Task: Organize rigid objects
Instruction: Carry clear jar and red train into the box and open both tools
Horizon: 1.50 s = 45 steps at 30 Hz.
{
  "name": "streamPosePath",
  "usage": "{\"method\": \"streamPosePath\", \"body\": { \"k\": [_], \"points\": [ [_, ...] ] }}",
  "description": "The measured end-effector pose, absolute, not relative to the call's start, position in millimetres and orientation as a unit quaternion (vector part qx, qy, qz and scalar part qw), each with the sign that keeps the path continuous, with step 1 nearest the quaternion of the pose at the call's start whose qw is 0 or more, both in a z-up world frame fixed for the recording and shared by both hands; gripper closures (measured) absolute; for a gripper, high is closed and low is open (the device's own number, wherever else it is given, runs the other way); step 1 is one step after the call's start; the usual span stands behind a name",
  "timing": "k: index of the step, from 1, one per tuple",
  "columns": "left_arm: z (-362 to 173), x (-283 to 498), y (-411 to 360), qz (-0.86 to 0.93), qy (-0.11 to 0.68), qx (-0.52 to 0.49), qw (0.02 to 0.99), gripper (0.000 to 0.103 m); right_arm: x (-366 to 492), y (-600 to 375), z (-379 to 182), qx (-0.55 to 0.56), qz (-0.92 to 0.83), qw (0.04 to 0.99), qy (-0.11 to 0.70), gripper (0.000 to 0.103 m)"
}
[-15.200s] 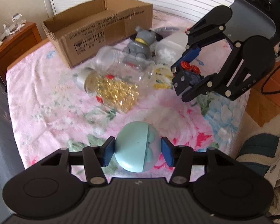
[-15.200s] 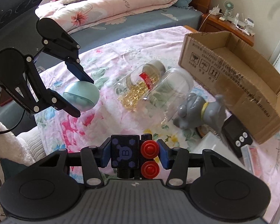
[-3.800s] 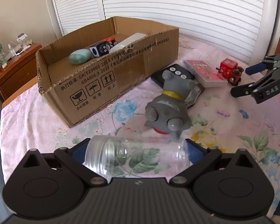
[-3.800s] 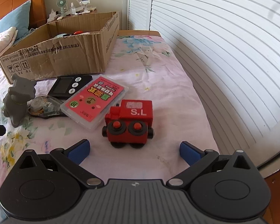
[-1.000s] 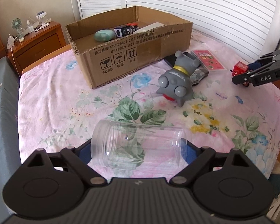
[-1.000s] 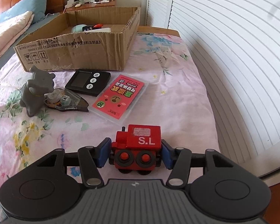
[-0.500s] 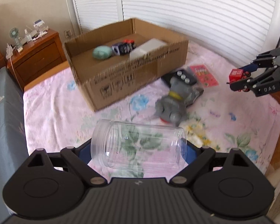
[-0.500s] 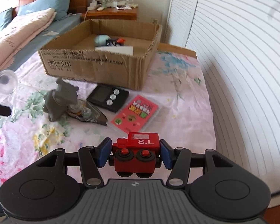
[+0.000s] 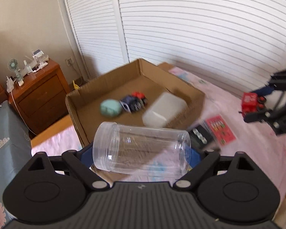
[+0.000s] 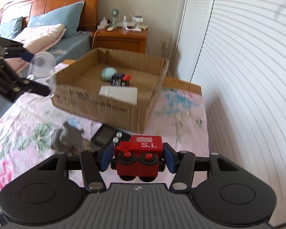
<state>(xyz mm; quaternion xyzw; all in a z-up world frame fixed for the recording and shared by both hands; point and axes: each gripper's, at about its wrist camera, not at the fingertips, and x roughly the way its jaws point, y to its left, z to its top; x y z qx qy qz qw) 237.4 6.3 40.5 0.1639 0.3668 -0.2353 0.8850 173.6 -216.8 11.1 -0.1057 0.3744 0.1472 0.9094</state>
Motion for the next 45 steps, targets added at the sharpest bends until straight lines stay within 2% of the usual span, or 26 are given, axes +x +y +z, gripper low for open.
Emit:
{"method": "streamPosePath", "body": {
  "k": [8,14,20,29,39,45],
  "points": [
    [29.3,297.5,-2.4,-0.184,0.361,0.143,0.903,0.011,196.7,-208.8,22.5,-0.113,0.151,0.914,0.360,0.043],
    [8.0,309.0,1.6,-0.158,0.353,0.131,0.913,0.007,210.0,-198.5,23.9,-0.116,0.157,0.913,0.357,0.043],
    [11.8,275.5,17.5,-0.168,0.373,0.095,0.908,0.004,223.9,-185.0,27.3,-0.114,0.171,0.911,0.358,0.043],
    [16.1,204.6,25.4,-0.146,0.375,0.108,0.909,0.003,261.4,-159.3,33.0,-0.112,0.188,0.905,0.365,0.043],
    [23.1,173.6,39.8,-0.125,0.337,0.032,0.933,0.001,341.0,-132.6,25.4,-0.111,0.180,0.896,0.391,0.043],
    [15.9,170.3,47.7,-0.098,0.351,0.008,0.931,0.001,385.0,-128.0,17.0,-0.093,0.168,0.895,0.404,0.043]
  ]
}}
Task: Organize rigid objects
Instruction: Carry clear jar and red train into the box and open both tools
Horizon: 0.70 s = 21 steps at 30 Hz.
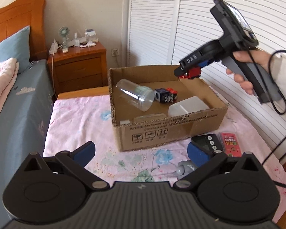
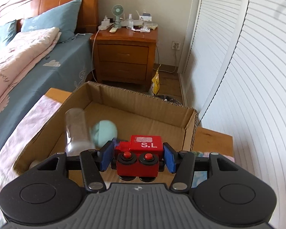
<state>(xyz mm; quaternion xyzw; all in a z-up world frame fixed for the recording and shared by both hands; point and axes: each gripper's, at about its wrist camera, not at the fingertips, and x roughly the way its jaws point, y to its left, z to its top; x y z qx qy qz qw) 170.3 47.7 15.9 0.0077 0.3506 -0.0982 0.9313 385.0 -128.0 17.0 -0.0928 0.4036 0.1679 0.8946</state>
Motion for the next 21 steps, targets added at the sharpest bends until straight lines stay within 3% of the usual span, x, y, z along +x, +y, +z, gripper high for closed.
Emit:
{"method": "streamPosePath", "body": {
  "k": [5,9,13,21],
  "points": [
    [15.8,164.2,46.8,-0.084,0.342,0.018,0.936,0.001,400.2,-124.2,10.2,-0.084,0.160,0.897,0.404,0.040],
    [18.1,160.7,47.1,-0.085,0.339,0.021,0.937,0.001,393.4,-123.9,12.7,-0.075,0.167,0.899,0.397,0.006],
    [20.5,157.2,48.1,-0.088,0.334,0.018,0.938,0.001,376.1,-125.9,21.3,-0.059,0.186,0.898,0.395,0.000],
    [24.9,148.4,47.4,-0.087,0.326,0.018,0.941,0.001,329.6,-125.4,36.8,-0.065,0.188,0.898,0.393,0.000]
  ]
}}
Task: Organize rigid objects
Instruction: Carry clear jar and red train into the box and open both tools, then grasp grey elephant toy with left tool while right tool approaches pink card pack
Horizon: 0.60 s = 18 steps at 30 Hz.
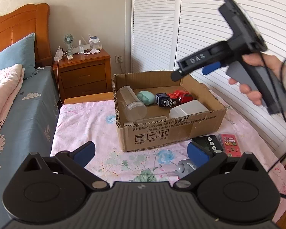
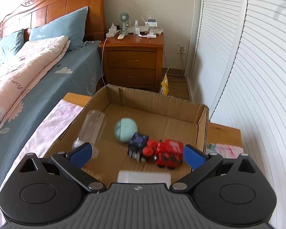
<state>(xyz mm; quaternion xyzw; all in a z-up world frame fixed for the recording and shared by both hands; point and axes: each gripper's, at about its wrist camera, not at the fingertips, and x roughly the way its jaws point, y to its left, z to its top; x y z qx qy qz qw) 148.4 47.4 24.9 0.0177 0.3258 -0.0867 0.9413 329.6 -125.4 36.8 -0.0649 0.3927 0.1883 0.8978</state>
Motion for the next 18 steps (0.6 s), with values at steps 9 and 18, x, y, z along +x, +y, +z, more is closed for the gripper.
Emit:
{"method": "streamPosePath", "body": {
  "k": [9,18],
  "points": [
    [30.9,140.9,48.3,-0.086,0.319,0.009,0.944,0.001,272.8,-140.5,30.6,-0.064,0.159,0.900,0.400,0.000],
    [22.1,132.6,46.1,-0.101,0.326,0.020,0.940,0.001,206.4,-158.6,9.3,-0.065,0.098,0.915,0.385,0.000]
  ]
}}
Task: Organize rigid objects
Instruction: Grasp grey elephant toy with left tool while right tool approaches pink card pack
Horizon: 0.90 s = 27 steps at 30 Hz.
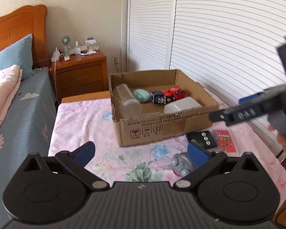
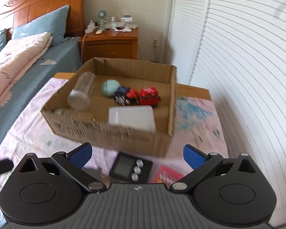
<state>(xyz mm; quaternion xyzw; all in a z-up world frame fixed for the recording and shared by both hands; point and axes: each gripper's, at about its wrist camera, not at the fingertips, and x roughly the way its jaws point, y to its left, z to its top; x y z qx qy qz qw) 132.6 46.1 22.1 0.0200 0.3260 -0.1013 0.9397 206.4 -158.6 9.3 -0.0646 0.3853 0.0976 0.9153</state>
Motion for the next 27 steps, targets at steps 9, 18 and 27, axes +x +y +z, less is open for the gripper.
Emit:
{"method": "streamPosePath", "body": {
  "k": [9,18,27],
  "points": [
    [0.0,132.8,48.1,-0.095,0.355,0.031,0.929,0.001,168.2,-181.4,-37.3,-0.052,0.076,0.912,0.401,0.000],
    [-7.1,141.6,33.6,-0.114,0.367,0.044,0.922,0.001,186.8,-203.3,-62.6,-0.006,0.019,0.909,0.416,0.000],
    [-13.0,153.9,16.7,-0.130,0.380,0.063,0.914,0.001,209.5,-207.2,-92.4,-0.017,0.004,0.898,0.440,0.000]
  ]
}}
